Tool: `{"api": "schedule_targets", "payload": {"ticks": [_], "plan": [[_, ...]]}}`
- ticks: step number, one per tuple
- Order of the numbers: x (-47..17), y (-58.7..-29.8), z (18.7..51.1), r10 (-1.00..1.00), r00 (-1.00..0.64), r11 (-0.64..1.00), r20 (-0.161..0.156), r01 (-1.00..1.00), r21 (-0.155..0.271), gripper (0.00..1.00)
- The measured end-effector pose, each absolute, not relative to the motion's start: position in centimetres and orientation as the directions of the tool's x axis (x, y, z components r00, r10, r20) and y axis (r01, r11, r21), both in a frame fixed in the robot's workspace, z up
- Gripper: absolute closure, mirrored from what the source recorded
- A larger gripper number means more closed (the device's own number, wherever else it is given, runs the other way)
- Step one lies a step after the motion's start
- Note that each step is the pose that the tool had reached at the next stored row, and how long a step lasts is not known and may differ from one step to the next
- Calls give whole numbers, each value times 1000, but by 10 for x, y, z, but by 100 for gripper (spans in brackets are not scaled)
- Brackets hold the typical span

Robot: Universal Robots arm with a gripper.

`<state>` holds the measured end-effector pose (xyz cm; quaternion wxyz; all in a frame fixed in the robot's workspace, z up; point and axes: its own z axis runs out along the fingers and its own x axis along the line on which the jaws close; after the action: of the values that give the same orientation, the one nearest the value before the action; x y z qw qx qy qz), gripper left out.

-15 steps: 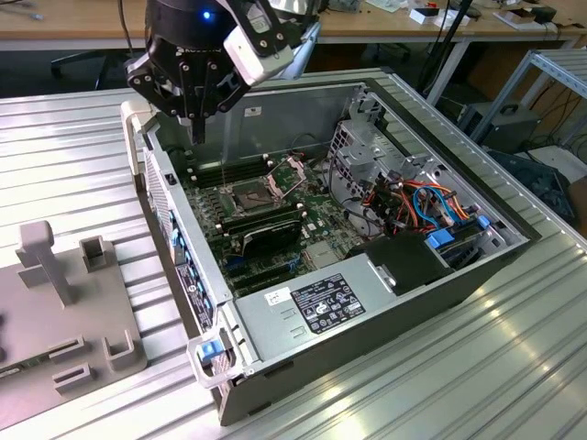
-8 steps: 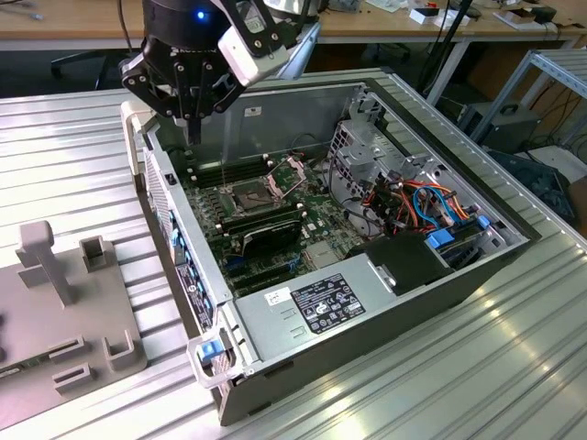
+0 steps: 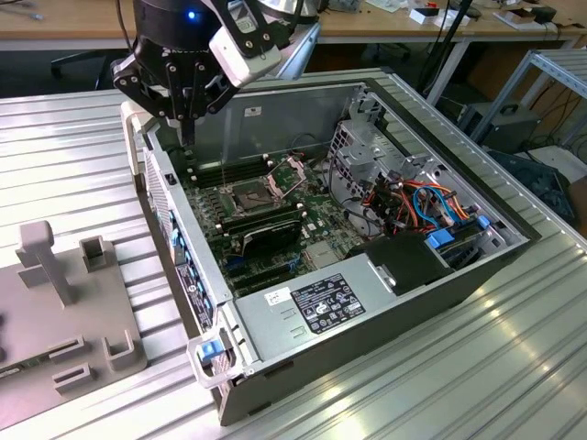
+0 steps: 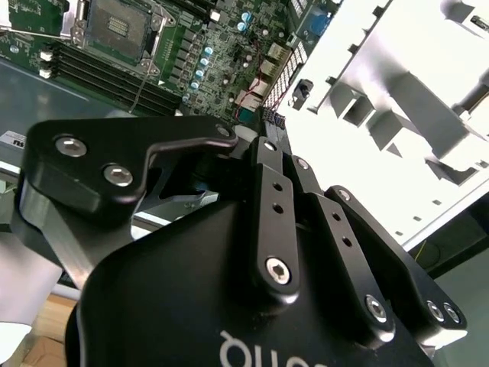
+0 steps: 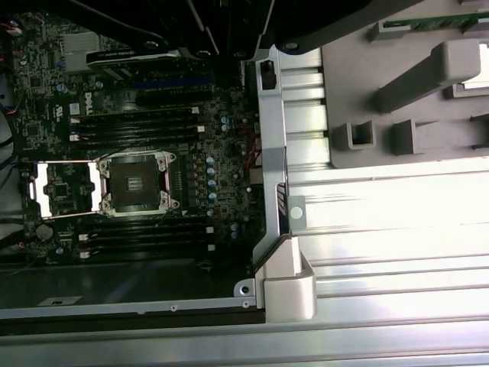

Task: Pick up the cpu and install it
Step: 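Reach for the cpu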

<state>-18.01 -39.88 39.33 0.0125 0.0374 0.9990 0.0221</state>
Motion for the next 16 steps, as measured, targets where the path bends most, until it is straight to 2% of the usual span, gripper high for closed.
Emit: {"api": "schedule_targets", "payload": {"ticks": [16], "plan": [[-187,-399,393,75,-997,996,-23,74,45,89]]}}
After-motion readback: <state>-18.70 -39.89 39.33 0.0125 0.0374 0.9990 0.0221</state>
